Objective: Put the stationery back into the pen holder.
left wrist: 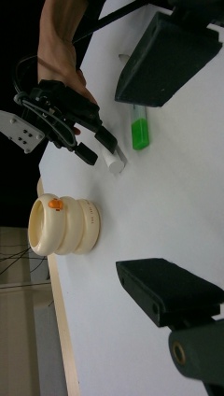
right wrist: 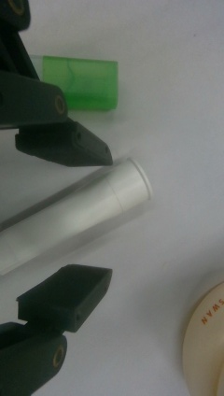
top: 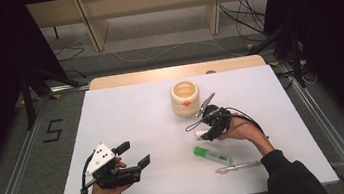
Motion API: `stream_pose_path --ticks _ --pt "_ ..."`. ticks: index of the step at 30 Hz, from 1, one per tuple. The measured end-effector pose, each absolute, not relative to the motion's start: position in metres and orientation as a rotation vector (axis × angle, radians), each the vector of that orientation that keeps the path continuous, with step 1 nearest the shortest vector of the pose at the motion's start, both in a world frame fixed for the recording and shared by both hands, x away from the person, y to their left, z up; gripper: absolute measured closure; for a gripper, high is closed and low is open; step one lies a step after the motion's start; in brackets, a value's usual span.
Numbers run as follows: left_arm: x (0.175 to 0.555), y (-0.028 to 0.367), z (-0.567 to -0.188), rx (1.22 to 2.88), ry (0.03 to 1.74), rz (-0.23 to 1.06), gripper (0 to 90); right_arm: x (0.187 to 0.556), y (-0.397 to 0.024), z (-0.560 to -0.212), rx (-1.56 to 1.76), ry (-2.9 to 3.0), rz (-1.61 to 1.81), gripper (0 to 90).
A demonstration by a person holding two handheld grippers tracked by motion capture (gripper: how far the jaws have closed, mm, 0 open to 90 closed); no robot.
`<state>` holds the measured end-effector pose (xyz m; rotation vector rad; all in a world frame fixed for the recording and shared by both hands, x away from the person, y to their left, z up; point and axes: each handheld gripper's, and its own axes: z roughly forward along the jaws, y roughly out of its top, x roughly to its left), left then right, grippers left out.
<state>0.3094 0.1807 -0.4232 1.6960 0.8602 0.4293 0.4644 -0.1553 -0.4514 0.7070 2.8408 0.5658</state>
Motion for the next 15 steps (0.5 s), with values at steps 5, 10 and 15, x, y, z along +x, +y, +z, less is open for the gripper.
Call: stream_pose_path --ticks 5,10,15 --pt "0.3083 0.1809 -0.4237 1.700 0.859 0.431 15.1 0.4650 -0.1533 -0.4538 0.666 2.859 0.522 46.0" --pt "0.3074 0.1822 -0.4236 1.702 0.860 0.437 15.1 0.4650 -0.1514 -0.4566 0.637 2.882 0.473 51.2" --pt "0.3068 0.1825 -0.4240 1.701 0.868 0.441 15.2 0.4664 -0.1519 -0.4572 0.619 2.903 0.469 54.6"
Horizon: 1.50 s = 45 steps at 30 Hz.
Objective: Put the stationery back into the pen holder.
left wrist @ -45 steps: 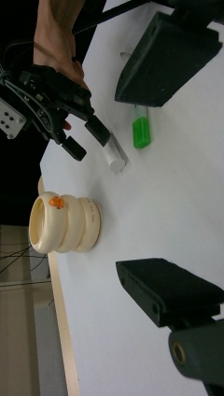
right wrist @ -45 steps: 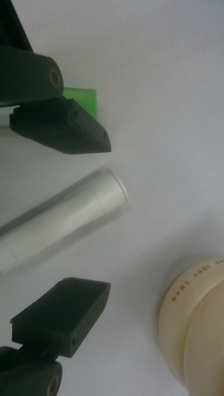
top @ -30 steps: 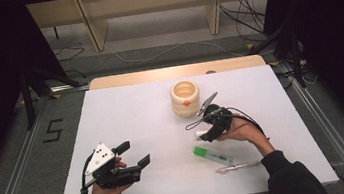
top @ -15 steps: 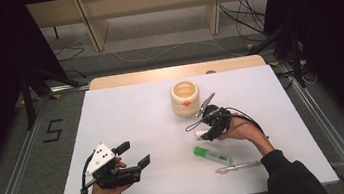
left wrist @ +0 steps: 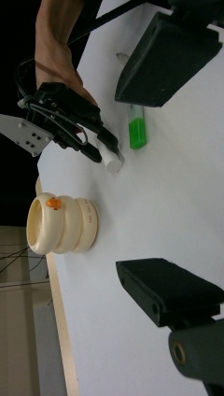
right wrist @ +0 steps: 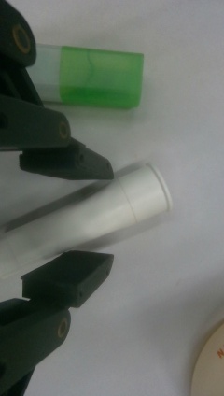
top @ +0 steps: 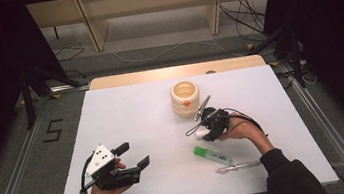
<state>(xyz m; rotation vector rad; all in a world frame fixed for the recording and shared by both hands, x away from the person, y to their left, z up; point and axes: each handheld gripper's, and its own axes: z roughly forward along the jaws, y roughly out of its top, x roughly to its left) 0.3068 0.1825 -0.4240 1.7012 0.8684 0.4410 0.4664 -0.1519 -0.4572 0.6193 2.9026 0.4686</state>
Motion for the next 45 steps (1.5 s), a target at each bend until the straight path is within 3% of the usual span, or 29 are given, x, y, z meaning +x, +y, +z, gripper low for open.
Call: stream_pose_path --ticks 17,28,45 --pt "0.307 0.183 -0.425 1.704 0.875 0.440 15.3 0.467 -0.145 -0.457 0.508 2.957 0.364 68.6" --pt "0.306 0.184 -0.424 1.701 0.873 0.440 15.3 0.465 -0.145 -0.455 0.470 2.943 0.355 69.7" --pt "0.307 0.184 -0.424 1.696 0.876 0.438 15.3 0.467 -0.161 -0.427 0.646 2.795 0.633 69.9"
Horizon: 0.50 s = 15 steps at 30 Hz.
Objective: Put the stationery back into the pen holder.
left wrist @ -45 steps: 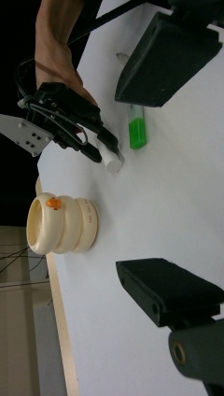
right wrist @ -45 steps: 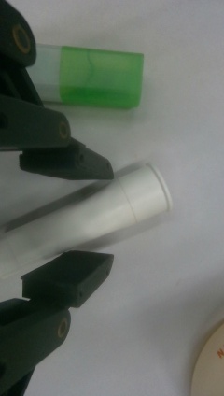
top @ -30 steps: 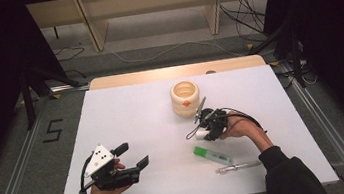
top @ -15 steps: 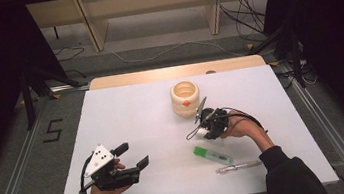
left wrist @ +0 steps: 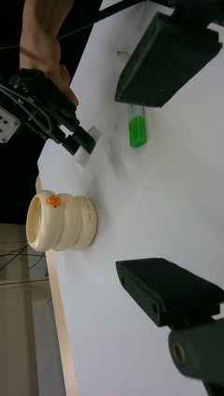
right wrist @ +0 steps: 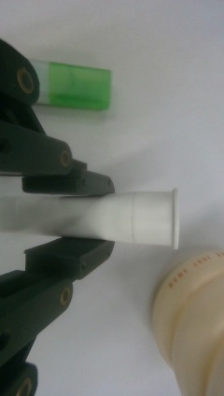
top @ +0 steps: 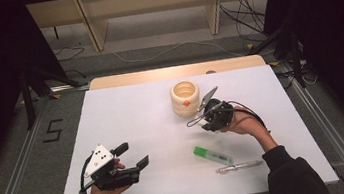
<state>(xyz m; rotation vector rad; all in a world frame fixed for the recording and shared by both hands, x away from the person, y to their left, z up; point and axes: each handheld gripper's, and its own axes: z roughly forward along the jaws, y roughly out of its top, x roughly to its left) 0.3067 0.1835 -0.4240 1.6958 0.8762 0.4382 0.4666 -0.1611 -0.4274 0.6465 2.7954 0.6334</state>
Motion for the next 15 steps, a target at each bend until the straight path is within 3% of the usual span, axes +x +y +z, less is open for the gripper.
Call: stream_pose_path --ticks 15 --pt "0.308 0.186 -0.424 1.680 0.890 0.435 15.3 0.468 -0.172 -0.414 0.806 2.635 0.923 69.9"
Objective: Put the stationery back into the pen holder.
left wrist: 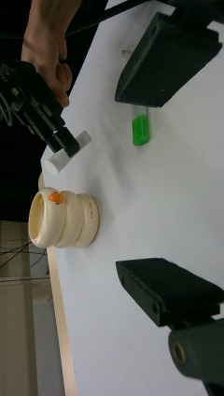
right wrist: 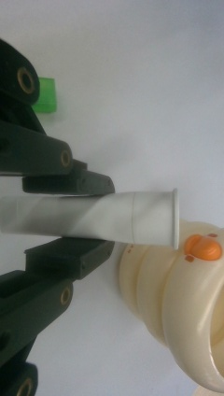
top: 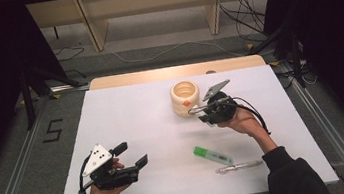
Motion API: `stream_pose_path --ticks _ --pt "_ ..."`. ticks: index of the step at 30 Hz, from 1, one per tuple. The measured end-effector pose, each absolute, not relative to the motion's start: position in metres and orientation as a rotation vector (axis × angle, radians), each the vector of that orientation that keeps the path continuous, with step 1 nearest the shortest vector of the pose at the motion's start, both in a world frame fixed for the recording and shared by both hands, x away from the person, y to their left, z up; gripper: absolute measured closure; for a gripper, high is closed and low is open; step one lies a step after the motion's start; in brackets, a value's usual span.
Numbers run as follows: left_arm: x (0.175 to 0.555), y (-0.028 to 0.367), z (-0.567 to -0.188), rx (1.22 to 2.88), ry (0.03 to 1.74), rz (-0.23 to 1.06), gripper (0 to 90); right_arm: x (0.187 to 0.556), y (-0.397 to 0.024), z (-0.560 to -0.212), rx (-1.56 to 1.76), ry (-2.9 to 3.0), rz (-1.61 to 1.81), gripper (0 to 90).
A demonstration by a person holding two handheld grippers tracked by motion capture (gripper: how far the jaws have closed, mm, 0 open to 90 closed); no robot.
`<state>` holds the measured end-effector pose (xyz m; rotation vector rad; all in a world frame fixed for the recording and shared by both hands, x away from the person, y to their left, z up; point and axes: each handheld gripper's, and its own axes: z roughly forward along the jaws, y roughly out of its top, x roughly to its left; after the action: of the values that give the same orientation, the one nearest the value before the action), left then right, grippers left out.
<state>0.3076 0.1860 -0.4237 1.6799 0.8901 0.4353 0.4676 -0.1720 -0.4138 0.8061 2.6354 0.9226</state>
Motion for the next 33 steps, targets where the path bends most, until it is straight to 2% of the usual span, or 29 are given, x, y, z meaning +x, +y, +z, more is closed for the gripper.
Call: stream_pose_path --ticks 33 --pt "0.308 0.187 -0.424 1.668 0.899 0.444 15.3 0.467 -0.184 -0.398 0.976 2.359 1.226 69.9"
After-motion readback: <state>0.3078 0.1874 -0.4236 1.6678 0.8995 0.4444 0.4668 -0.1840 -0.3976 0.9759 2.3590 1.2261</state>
